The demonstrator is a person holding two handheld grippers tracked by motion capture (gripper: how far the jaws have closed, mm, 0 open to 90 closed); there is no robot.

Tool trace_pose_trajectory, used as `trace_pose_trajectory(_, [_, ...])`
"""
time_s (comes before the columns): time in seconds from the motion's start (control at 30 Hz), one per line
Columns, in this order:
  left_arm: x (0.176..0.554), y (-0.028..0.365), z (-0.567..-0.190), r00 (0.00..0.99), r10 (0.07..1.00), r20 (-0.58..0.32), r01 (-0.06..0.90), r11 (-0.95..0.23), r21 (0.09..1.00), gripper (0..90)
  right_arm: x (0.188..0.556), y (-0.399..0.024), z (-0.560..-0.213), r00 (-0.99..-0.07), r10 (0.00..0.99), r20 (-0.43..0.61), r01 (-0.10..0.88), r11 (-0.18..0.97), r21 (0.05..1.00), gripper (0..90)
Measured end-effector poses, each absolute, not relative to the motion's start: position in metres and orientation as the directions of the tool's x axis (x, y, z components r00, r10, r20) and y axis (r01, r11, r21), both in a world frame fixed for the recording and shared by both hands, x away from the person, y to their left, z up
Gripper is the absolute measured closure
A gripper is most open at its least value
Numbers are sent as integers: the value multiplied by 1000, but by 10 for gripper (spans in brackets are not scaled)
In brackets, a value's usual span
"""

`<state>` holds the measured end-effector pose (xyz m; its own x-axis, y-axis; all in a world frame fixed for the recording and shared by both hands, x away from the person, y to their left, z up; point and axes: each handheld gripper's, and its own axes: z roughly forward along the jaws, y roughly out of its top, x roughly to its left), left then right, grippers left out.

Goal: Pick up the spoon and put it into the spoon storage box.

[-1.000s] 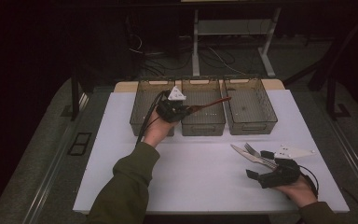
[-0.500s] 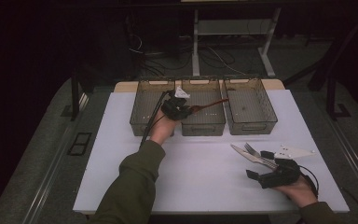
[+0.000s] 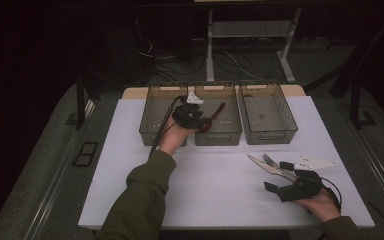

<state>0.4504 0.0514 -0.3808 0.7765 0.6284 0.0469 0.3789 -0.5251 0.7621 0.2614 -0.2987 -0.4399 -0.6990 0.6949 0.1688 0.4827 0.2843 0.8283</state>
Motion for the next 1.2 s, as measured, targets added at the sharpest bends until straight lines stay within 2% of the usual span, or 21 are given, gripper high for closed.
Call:
trace_pose_trajectory(0.53, [413,66,-353,826,563,8,319,-481,817,436,261,-299,-440,-700,695,164,478,286,830,6])
trace_pose_trajectory(1.2, [355,99,-374,848,529,-29,305,-442,844,233,261,-298,-440,-697,699,163,483,289,827,6])
